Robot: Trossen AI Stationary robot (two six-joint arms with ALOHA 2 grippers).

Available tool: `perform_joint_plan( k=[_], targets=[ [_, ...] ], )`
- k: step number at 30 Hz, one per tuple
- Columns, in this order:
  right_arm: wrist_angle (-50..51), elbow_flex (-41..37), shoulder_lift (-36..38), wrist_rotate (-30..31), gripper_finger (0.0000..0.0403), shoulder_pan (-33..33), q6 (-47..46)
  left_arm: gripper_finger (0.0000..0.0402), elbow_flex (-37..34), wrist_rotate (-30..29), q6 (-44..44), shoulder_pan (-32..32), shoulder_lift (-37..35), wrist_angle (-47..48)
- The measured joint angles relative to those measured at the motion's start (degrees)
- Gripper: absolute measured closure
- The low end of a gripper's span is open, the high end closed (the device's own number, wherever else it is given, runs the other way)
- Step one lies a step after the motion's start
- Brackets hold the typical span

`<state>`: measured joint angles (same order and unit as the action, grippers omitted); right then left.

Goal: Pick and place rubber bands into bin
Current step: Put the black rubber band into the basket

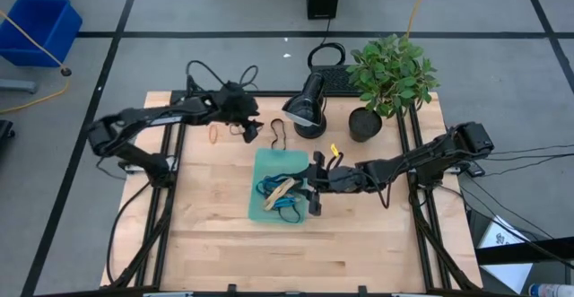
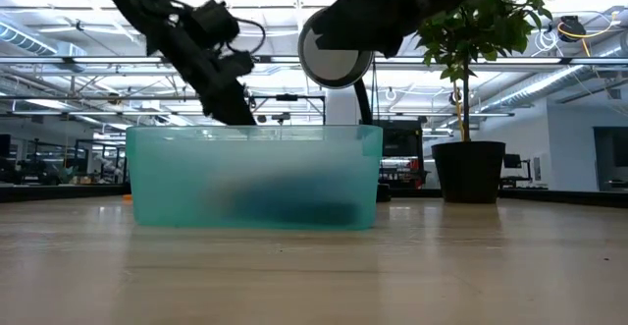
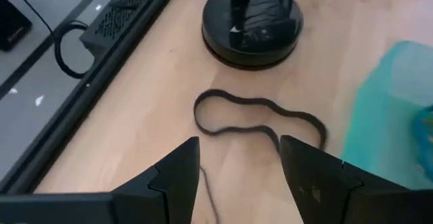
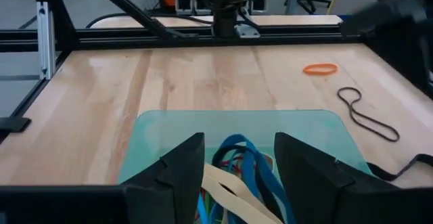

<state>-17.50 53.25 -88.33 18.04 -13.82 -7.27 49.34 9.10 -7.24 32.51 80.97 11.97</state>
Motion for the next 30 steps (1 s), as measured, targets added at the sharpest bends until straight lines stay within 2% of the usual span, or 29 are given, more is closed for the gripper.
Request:
perform_joint_plan(
  k=[4,9,13,20,24,30],
  targets=[
    [0.27,0.0,0.0,1.44,0.0228,-0.21,-0.19,0.019,0.02,2.27,0.47,0.41,5.45,-5.93],
    [1.19,0.0,0.0,1.62,0.0225,-0.18,-2.53,0.019,1.89,1.99,3.29,0.36,11.26,-7.09],
    [2.7,0.0,0.0,1.62,0.0227,-0.18,-4.37,0.019,7.81,0.97,2.98,-0.41,15.96,-2.94],
    [4.43,0.0,0.0,1.41,0.0229,-0.21,-7.57,0.019,19.92,-3.61,1.37,-0.14,24.62,10.32],
    [4.5,0.0,-0.02,1.4,0.0226,-0.4,-8.19,0.019,22.41,-3.64,2.19,0.11,28.02,10.71],
    [4.57,-0.02,-0.02,1.4,0.0228,-0.53,-8.21,0.019,22.47,-4.89,5.22,0.15,31.22,11.24]
  ],
)
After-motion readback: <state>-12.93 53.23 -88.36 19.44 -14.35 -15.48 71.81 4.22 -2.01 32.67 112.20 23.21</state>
